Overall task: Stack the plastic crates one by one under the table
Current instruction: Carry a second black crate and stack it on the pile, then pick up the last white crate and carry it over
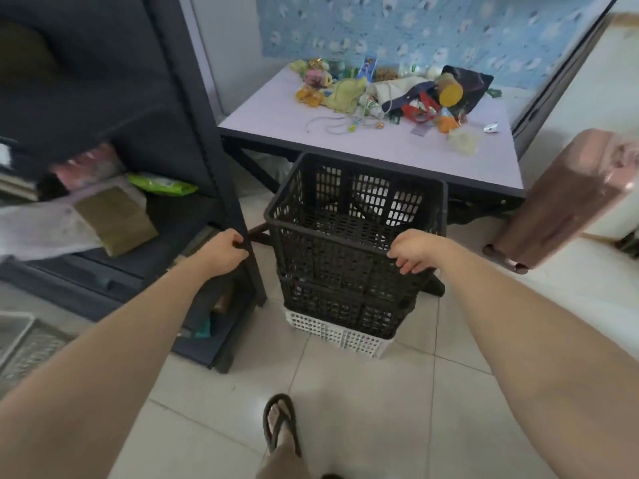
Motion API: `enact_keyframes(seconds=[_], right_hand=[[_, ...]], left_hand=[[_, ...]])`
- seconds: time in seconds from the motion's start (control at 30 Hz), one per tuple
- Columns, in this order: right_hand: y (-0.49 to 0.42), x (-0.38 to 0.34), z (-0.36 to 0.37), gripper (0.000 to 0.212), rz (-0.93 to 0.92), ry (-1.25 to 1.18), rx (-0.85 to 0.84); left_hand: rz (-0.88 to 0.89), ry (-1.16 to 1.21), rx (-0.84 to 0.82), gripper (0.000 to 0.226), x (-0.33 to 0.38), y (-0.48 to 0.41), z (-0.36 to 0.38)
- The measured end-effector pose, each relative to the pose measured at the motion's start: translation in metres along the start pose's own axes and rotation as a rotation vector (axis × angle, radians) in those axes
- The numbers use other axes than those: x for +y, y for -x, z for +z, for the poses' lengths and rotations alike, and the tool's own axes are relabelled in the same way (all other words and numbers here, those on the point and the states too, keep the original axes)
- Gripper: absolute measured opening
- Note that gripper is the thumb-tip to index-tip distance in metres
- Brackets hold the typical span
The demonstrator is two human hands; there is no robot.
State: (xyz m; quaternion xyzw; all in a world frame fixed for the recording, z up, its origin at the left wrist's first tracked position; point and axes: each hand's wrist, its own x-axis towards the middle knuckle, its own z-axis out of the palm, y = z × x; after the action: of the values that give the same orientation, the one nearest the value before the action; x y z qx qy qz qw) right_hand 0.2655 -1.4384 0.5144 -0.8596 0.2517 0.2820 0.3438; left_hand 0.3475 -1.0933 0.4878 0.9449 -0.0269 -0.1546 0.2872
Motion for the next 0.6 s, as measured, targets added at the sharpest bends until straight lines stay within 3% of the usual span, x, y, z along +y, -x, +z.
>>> enact_keyframes(seconds=[0.27,0.6], right_hand=[[0.049,-0.119,0.092,0.041,-0.153,0.108,-0.077],[0.121,-0.351,0.361,0.043,-0.405,0.406,-0.318]], left_hand=[[-0.24,0.025,0.077,0.041,-0.131,0.123,-0.085],[-0.584,0.202,0.362,0.028,-0.406,0.305,-0.22]])
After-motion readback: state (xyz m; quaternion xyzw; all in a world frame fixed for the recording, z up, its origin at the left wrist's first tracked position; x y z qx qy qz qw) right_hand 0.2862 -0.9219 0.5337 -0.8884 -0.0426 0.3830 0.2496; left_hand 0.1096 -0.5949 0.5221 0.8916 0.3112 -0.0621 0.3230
